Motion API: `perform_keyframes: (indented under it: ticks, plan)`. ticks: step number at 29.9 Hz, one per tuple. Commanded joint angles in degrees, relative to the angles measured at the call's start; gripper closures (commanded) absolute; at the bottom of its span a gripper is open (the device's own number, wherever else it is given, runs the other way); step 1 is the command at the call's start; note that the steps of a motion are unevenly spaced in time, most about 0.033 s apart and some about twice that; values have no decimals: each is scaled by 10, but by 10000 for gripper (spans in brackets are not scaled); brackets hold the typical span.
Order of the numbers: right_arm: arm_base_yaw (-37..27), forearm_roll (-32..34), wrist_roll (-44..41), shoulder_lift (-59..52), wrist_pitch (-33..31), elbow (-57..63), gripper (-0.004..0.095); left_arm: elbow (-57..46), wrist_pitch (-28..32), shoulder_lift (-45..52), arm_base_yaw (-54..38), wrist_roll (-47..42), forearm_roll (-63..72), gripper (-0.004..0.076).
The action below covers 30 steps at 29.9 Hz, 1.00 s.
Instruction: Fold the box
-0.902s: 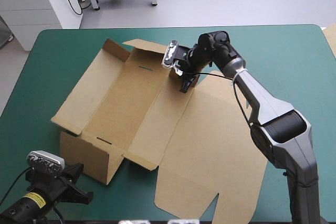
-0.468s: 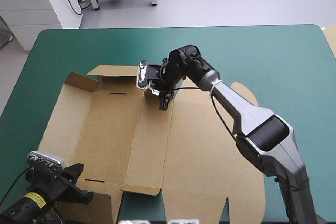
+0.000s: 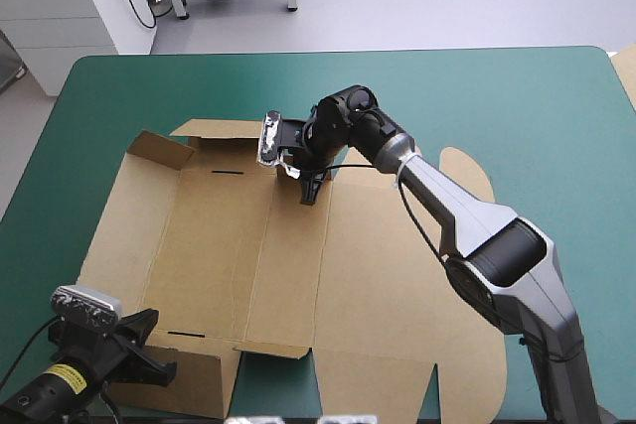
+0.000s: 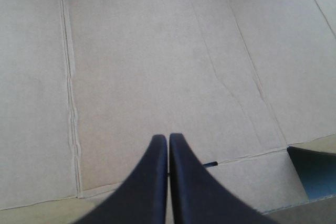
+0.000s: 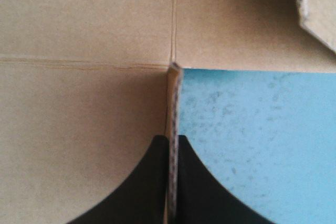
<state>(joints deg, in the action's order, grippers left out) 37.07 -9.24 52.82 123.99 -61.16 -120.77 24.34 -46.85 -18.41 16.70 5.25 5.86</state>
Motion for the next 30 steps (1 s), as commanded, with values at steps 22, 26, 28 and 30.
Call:
perform_keyframes:
  ticks: [22, 26, 28, 30]
  plan:
    - [1, 20, -94, -44, -40, -67, 590, 17, 36, -6, 0, -5, 6, 731]
    - [1, 62, -123, -63, -69, -91, 590, 17, 36, -6, 0, -5, 6, 731]
    - [0, 98, -145, -73, -83, -93, 590, 17, 36, -6, 0, -5, 6, 731]
    - [0, 131, -157, -82, -95, -93, 590, 17, 36, -6, 0, -5, 6, 731]
